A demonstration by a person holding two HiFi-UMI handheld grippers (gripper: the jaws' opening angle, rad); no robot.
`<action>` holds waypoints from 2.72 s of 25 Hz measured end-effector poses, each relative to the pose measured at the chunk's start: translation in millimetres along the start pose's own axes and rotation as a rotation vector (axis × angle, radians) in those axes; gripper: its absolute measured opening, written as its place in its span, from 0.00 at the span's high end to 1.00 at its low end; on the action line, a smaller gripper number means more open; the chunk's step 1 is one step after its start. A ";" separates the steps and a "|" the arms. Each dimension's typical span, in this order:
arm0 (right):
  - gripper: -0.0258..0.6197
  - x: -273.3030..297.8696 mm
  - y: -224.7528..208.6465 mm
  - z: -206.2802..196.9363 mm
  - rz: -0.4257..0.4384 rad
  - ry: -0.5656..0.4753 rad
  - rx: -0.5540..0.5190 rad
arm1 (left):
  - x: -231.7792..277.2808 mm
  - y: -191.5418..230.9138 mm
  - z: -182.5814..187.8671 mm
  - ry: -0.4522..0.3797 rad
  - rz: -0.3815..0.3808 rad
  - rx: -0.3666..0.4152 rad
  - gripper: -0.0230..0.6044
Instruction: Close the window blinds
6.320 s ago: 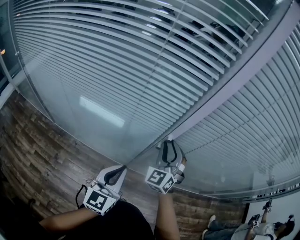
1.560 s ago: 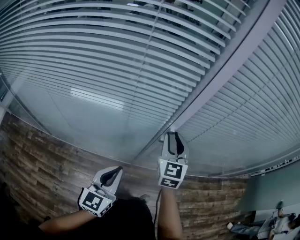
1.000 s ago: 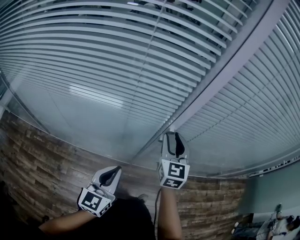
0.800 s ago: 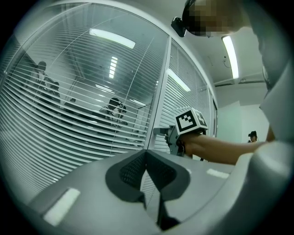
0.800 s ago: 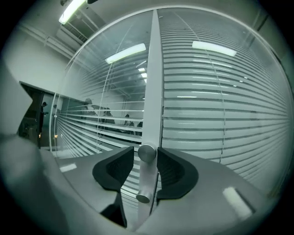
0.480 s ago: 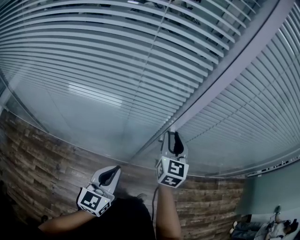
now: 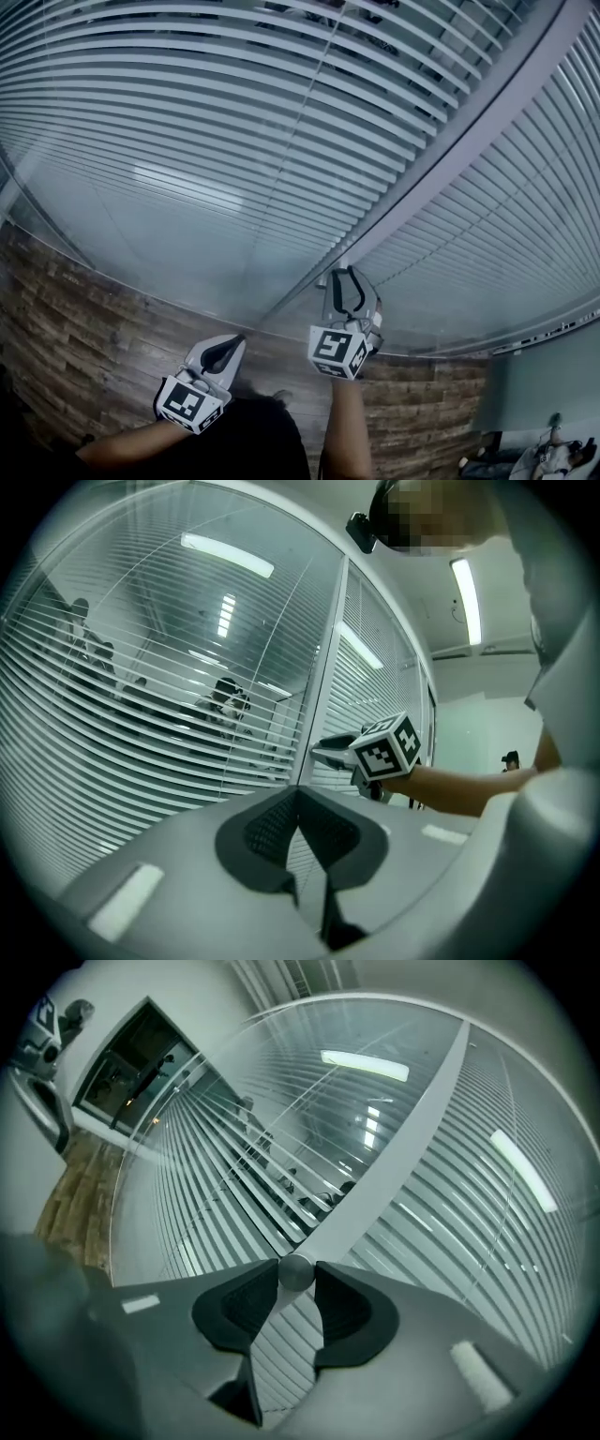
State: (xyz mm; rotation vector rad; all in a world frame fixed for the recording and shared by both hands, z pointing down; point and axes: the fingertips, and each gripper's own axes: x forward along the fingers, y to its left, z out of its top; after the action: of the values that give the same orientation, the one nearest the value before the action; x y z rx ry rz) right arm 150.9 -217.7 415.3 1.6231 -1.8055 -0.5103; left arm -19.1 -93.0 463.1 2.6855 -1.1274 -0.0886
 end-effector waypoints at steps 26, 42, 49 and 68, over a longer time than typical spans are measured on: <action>0.76 -0.4 -9.2 -7.9 0.018 -0.072 0.616 | 3.4 8.6 -9.1 0.019 0.037 -0.029 0.97; 0.75 3.6 -6.9 -5.8 0.014 -0.003 0.084 | 10.0 2.6 -8.1 0.015 0.032 -0.044 0.97; 0.68 -3.6 -9.7 -6.2 0.060 -0.094 0.816 | -0.5 7.1 -7.3 0.016 0.039 -0.051 0.97; 0.76 -0.7 -8.7 -8.2 0.075 0.039 0.425 | -11.7 7.0 -13.1 0.020 0.037 -0.065 0.97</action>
State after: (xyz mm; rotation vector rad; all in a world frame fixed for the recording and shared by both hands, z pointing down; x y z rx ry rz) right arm 162.9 -217.3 415.2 1.8135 -2.0332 -0.0576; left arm -30.3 -87.0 477.1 2.6023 -1.1478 -0.0909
